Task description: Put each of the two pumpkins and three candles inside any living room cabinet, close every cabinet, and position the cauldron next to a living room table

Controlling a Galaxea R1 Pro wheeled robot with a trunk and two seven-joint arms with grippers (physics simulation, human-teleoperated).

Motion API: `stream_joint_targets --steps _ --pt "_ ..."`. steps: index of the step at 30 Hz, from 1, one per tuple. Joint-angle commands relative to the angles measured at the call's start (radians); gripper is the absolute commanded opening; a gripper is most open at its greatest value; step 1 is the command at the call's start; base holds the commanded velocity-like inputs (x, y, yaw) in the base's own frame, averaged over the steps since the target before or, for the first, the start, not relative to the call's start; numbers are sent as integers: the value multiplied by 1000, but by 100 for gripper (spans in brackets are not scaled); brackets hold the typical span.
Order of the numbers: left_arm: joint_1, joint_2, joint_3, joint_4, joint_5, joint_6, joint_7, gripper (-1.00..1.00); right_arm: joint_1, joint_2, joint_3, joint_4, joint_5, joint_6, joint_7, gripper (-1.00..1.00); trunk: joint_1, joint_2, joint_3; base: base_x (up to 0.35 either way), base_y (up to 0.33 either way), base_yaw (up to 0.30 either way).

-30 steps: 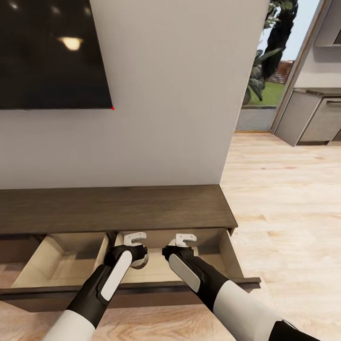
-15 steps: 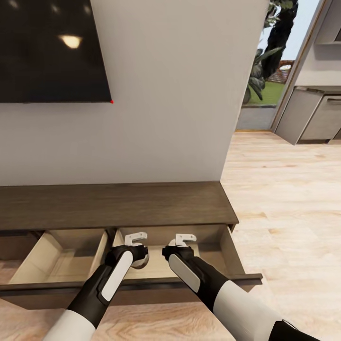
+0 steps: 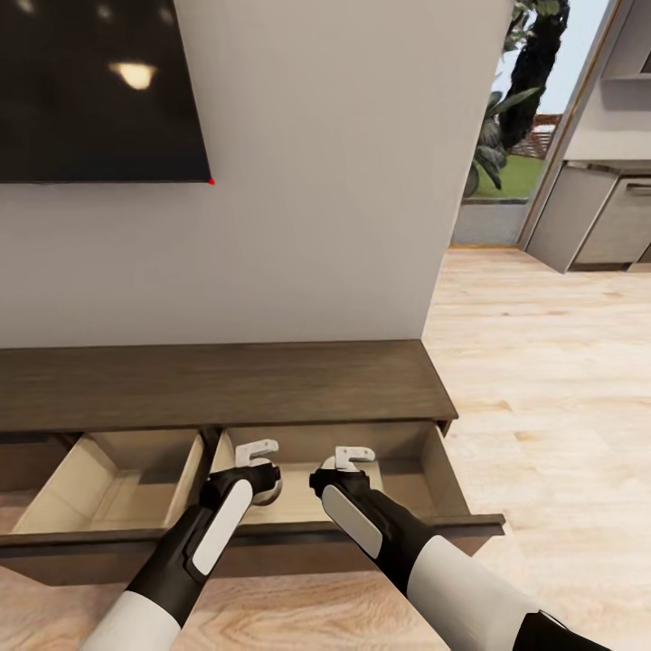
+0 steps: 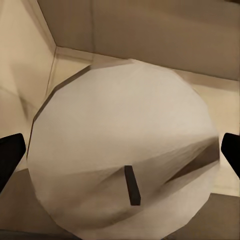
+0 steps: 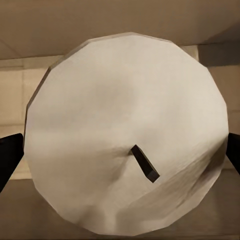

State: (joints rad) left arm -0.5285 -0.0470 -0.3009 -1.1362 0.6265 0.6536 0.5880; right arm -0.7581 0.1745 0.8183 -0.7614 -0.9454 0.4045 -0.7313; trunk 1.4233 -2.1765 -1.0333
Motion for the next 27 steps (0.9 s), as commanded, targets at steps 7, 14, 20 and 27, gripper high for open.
stream_joint_targets --steps 7,14,20,27 --pt "-1 3 -12 0 10 -18 9 -100 -1 0 3 -1 -1 4 -8 -100 27 -50 -23 0 0 0" --pt "-1 3 -34 0 1 -25 9 -100 -1 0 4 -2 -1 1 -7 -100 54 -99 -45 0 0 0" --pt "-1 -2 -30 8 -102 -26 7 -100 -1 0 5 -4 0 -1 -7 -100 61 -113 -51 0 0 0" --pt "-1 -5 -32 9 -104 -26 4 -100 -1 0 5 -3 -1 -20 -7 -100 61 -113 -51 77 0 0"
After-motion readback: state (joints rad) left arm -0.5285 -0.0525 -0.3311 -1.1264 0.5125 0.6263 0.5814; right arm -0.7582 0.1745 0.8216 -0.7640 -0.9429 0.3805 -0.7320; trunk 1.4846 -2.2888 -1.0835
